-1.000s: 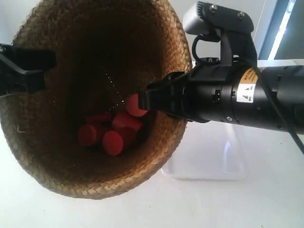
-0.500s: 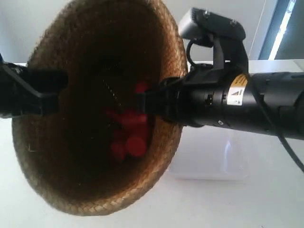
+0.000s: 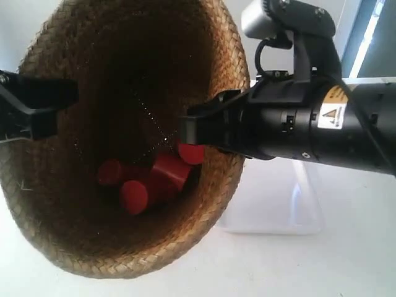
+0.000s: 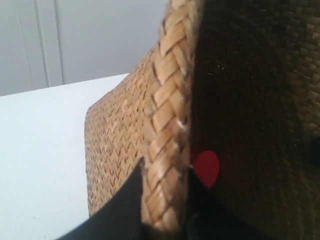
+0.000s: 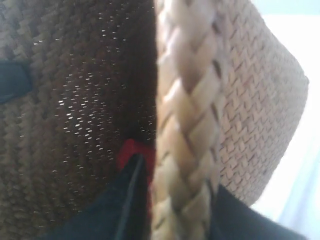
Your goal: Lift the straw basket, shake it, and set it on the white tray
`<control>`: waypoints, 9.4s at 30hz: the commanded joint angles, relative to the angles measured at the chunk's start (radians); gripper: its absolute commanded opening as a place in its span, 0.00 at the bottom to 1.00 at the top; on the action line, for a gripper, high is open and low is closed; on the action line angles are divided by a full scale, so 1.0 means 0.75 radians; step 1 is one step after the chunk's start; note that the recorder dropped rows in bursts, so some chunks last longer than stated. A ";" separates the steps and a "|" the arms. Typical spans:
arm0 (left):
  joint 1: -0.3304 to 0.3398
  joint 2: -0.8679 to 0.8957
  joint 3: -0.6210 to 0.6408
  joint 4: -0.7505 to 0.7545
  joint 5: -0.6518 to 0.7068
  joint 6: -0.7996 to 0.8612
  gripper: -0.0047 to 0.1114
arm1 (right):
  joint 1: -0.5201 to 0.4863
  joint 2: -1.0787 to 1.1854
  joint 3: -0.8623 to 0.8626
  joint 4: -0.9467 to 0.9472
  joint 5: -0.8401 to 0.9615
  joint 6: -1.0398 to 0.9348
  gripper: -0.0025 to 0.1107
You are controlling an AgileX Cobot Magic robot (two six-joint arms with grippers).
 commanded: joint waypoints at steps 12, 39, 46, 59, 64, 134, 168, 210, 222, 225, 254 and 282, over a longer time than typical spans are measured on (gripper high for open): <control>-0.032 0.031 -0.004 0.002 -0.012 -0.004 0.04 | 0.064 0.073 0.035 0.233 -0.300 -0.220 0.02; -0.024 0.102 -0.062 -0.082 0.023 0.117 0.04 | 0.023 0.028 0.038 0.379 -0.339 -0.423 0.02; -0.010 0.046 -0.076 -0.076 0.057 0.195 0.04 | 0.029 0.001 0.033 0.419 -0.304 -0.384 0.02; -0.020 -0.002 -0.106 -0.057 0.228 0.050 0.04 | 0.046 -0.061 0.020 0.492 -0.074 -0.336 0.02; -0.083 -0.131 -0.133 -0.041 0.025 0.277 0.04 | 0.105 -0.250 -0.027 0.387 -0.209 -0.683 0.02; -0.005 0.839 -0.919 0.469 0.865 -0.618 0.04 | -0.695 0.142 -0.417 -0.267 1.074 -0.193 0.02; -0.132 1.169 -1.139 0.840 0.714 -1.311 0.04 | -0.862 0.562 -0.746 -0.141 1.075 -0.382 0.02; -0.221 1.259 -1.139 0.836 0.556 -1.380 0.36 | -0.916 0.663 -0.749 -0.050 1.018 -0.507 0.61; -0.221 1.204 -1.139 0.938 0.700 -1.378 0.65 | -0.916 0.551 -0.749 -0.046 1.035 -0.507 0.61; -0.221 1.163 -1.139 0.996 0.765 -1.378 0.65 | -0.916 0.502 -0.749 -0.046 1.035 -0.507 0.61; -0.227 0.642 -1.113 0.751 0.989 -0.663 0.04 | -0.916 -0.201 -0.741 -0.020 1.096 -0.556 0.02; -0.227 -0.288 -0.239 0.651 0.611 -0.384 0.04 | -0.916 -0.691 -0.513 0.111 1.056 -0.624 0.02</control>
